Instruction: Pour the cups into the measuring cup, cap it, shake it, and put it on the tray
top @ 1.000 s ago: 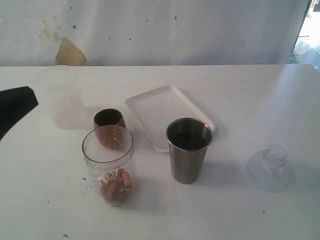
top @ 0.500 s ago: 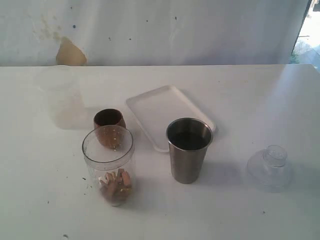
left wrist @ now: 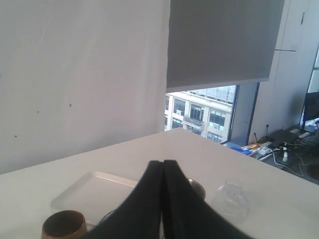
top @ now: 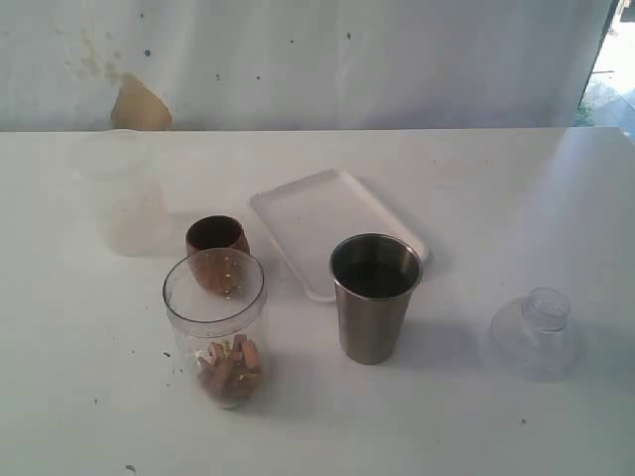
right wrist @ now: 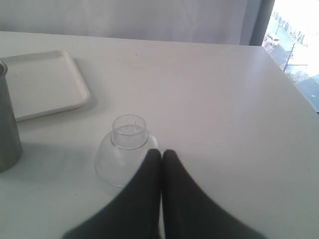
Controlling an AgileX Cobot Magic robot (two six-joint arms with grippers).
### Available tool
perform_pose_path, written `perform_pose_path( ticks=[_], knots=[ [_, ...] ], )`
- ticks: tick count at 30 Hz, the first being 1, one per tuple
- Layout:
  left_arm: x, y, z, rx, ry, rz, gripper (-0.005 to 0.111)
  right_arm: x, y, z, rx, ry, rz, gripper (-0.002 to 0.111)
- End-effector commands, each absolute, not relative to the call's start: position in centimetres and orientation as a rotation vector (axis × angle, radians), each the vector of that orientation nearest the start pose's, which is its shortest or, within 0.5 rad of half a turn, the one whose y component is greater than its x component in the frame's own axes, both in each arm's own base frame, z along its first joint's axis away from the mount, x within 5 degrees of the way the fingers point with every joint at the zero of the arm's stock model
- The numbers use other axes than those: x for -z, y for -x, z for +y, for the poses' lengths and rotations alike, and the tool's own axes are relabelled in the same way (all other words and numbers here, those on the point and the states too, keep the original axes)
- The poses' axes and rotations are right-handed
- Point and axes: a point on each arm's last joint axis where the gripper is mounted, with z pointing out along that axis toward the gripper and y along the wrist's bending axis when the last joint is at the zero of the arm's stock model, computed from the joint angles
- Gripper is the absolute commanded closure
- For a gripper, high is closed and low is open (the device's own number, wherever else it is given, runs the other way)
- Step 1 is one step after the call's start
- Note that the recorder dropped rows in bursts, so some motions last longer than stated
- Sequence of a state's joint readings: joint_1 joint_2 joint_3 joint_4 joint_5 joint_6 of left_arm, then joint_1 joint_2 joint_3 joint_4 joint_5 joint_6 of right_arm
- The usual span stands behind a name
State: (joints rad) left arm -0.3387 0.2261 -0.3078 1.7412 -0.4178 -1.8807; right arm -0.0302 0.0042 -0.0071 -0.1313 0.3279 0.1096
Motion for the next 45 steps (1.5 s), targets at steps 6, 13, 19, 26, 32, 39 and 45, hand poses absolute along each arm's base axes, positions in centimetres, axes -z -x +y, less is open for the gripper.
perform_pose_path(
  ticks=[6,13,19,26,32,39,45],
  knots=[
    [-29.6,-4.2,-5.5,0.694,-0.518,1.433,0.107,-18.5,-5.4,-0.5,0.067,-0.043,1.798,0.108],
    [-29.6,-4.3,-5.4,0.685,-0.511,1.428,0.107,-18.5,-5.4,-0.5,0.067,-0.043,1.798,0.108],
    [-29.5,-5.6,-4.0,0.771,-0.138,1.381,0.107,-18.5,-5.4,-0.5,0.067,-0.043,1.798,0.108],
    [-26.9,-6.1,-2.2,0.58,0.004,1.504,0.107,-18.5,-5.4,-0.5,0.067,-0.043,1.798,0.108],
    [-25.3,-4.9,-1.4,0.235,-0.207,1.596,0.107,-18.5,-5.4,-0.5,0.067,-0.043,1.798,0.108],
    [-24.6,-4.4,-0.6,0.091,-0.042,1.607,0.107,-18.5,-5.4,-0.5,0.067,-0.043,1.798,0.108],
    [-21.4,-5.1,0.1,0.054,0.102,1.703,0.107,-18.5,-5.4,-0.5,0.067,-0.043,1.798,0.108]
  ],
)
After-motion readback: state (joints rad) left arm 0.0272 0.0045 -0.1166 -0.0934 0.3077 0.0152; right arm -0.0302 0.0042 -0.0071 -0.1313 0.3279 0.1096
